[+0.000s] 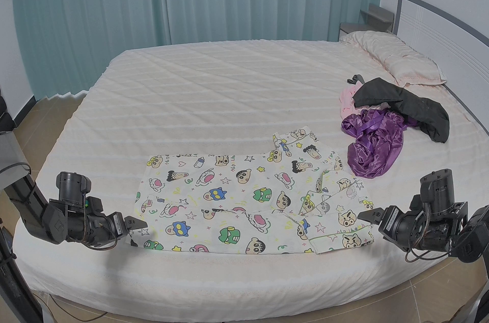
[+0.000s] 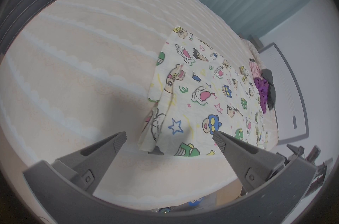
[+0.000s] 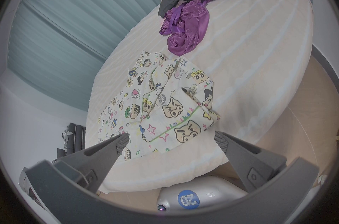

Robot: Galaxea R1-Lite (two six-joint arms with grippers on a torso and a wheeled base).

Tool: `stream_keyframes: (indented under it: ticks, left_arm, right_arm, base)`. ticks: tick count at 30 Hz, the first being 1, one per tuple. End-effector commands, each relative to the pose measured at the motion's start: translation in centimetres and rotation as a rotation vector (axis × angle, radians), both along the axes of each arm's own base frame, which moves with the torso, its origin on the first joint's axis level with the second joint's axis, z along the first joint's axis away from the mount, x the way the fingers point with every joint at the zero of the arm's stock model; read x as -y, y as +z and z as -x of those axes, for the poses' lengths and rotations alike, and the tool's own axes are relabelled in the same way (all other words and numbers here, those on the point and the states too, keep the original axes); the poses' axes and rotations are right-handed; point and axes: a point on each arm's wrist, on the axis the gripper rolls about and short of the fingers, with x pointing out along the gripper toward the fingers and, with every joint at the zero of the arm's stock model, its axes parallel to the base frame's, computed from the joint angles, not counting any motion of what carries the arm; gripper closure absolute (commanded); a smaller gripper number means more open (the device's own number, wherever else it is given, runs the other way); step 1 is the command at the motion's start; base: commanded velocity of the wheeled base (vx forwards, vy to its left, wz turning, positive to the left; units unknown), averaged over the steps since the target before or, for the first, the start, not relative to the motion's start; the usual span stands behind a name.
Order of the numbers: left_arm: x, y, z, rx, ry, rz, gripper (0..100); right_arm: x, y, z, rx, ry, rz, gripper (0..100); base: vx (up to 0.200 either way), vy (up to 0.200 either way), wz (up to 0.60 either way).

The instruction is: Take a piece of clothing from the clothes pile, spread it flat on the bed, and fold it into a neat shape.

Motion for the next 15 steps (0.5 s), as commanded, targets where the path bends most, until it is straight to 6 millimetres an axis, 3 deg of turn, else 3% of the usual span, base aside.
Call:
stream_keyframes:
  ticks: [1,15]
  left_arm:
    - [0.1,0.0,0.3,0.011,-0.063,0.018,0]
    - [0.4,-1.2,0.4,0.121,-0.149,-0.004,0]
  right_arm:
    - [0.3,-0.8,0.9,-0.025,0.019,-0.008,0]
    - [0.4,-0.9,1.4,-0.026,0.035,-0.024,0]
  base:
    - [0.0,0.0,0.0]
    - [0.0,0.0,0.0]
